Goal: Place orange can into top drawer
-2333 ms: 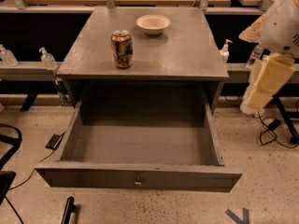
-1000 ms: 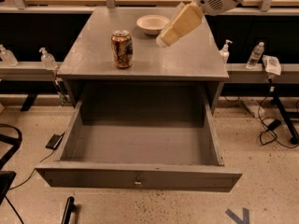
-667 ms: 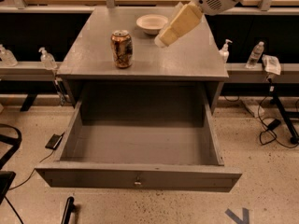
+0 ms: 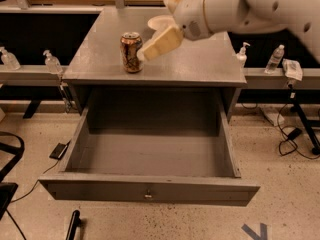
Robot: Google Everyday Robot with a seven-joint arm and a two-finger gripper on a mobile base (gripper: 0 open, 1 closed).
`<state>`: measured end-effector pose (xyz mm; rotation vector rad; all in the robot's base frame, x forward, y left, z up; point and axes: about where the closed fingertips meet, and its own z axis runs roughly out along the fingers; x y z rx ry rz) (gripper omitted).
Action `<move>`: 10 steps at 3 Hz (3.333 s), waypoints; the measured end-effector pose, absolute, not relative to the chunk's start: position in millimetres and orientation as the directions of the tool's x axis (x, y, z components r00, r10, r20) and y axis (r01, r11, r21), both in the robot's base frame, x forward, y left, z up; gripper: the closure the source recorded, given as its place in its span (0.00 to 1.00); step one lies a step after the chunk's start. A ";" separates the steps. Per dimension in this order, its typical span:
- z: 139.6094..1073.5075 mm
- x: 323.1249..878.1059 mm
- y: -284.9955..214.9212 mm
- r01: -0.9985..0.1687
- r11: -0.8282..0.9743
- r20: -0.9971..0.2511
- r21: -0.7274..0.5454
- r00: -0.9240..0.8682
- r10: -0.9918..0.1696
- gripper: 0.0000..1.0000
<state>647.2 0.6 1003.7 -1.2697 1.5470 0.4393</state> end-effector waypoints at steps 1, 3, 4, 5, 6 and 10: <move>976.4 684.1 25.5 -0.849 0.472 -0.947 -0.237 0.093 -0.308 0.00; 938.4 728.7 38.1 -0.787 0.577 -0.968 -0.217 0.096 -0.233 0.00; 919.7 732.7 57.8 -0.809 0.549 -0.964 -0.213 0.082 -0.253 0.00; 905.6 741.1 81.8 -0.836 0.498 -0.957 -0.229 0.100 -0.272 0.00; 896.9 753.2 90.7 -0.842 0.488 -0.956 -0.230 0.101 -0.277 0.00; 896.8 772.1 61.4 -0.803 0.589 -0.979 -0.091 -0.036 -0.200 0.69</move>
Offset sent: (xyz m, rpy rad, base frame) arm 0.0880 0.0095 -0.0523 0.4220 -0.0869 -0.2238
